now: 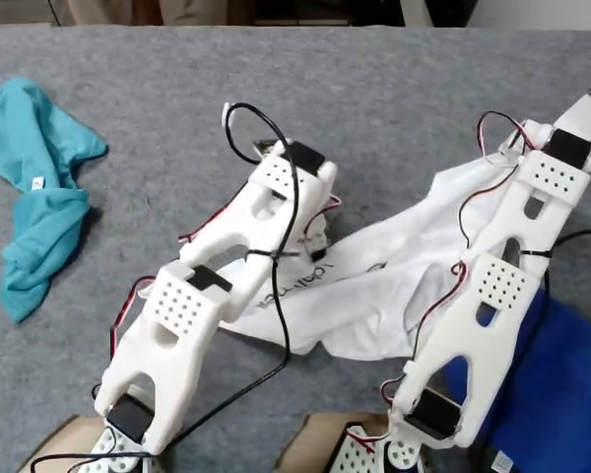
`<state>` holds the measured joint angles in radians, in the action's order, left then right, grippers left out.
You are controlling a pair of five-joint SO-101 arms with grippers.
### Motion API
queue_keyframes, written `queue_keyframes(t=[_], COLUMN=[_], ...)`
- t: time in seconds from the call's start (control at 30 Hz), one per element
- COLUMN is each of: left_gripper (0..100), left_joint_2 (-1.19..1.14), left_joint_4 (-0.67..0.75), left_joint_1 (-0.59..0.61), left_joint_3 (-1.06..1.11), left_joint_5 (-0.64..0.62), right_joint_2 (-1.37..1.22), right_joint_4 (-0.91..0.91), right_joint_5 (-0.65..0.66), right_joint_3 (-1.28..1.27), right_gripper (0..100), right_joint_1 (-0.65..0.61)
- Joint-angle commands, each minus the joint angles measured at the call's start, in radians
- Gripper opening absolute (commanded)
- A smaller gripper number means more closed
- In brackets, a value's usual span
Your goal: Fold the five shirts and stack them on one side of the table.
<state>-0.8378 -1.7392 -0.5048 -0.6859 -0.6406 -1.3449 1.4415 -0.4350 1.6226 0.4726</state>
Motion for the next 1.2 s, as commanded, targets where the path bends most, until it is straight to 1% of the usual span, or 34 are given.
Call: queue_keyframes(t=[0.0,0.17,0.3,0.43,0.53,0.6,0.73,0.87,1.0,1.07,1.17], left_gripper=[42,42,42,42,42,41,31,19,6,2,2], left_joint_2=[0.03,0.03,0.028,-0.015,-0.081,-0.143,-0.22,-0.228,-0.228,-0.228,-0.228], left_joint_4=[-0.018,-0.018,-0.018,0.049,0.144,0.167,0.167,0.123,0.109,0.109,0.094], left_joint_1=[0.04,0.12,0.175,0.169,0.141,0.123,0.095,0.086,0.083,0.083,0.083], left_joint_3=[-0.084,-0.204,-0.339,-0.405,-0.396,-0.404,-0.407,-0.407,-0.407,-0.407,-0.46], left_joint_5=[0.006,0.006,-0.002,-0.074,-0.126,-0.146,-0.146,-0.149,-0.15,-0.15,-0.15], right_joint_2=[0.015,0.015,0.015,0.015,0.015,0.015,0.015,0.015,0.015,0.015,0.015], right_joint_4=[-0.021,-0.021,-0.021,-0.021,-0.021,-0.021,-0.021,-0.021,-0.021,-0.021,-0.021], right_joint_5=[0.014,0.014,0.014,0.014,0.014,0.014,0.014,0.014,0.014,0.014,0.014], right_joint_3=[0.044,0.044,0.044,0.044,0.044,0.044,0.044,0.044,0.044,0.044,0.044], right_gripper=[0.9,0.9,0.9,0.9,0.9,0.9,0.9,0.9,0.9,0.9,0.9], right_joint_1=[-0.007,-0.007,-0.007,-0.007,-0.007,-0.007,-0.007,-0.007,-0.007,-0.007,-0.007])
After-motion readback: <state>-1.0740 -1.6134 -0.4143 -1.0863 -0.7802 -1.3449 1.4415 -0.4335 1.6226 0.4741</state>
